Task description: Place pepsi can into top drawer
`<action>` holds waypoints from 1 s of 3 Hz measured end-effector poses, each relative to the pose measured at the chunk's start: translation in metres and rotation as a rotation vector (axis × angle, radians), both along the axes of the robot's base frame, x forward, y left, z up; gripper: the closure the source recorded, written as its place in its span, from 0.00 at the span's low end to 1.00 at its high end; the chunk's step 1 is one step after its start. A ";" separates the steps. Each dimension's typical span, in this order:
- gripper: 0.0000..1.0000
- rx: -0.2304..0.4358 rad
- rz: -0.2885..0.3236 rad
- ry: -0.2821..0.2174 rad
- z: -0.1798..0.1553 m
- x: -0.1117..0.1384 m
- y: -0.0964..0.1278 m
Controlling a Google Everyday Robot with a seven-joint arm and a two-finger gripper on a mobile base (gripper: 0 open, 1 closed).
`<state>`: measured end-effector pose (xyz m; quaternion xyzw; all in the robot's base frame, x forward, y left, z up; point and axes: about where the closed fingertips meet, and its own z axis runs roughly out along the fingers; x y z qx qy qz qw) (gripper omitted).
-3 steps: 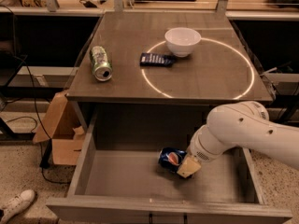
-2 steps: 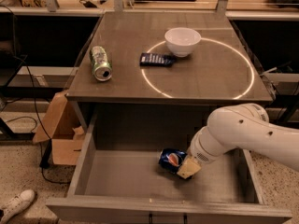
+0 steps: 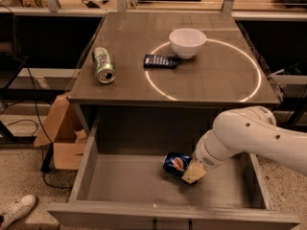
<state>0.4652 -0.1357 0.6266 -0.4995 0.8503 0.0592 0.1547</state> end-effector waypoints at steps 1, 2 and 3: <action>0.39 0.000 0.000 0.000 0.000 0.000 0.000; 0.08 0.000 0.000 0.000 0.000 0.000 0.000; 0.00 0.000 0.000 0.000 0.000 0.000 0.000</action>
Offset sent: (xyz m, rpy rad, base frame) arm 0.0000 0.0000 0.0000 0.0000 0.0000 0.0000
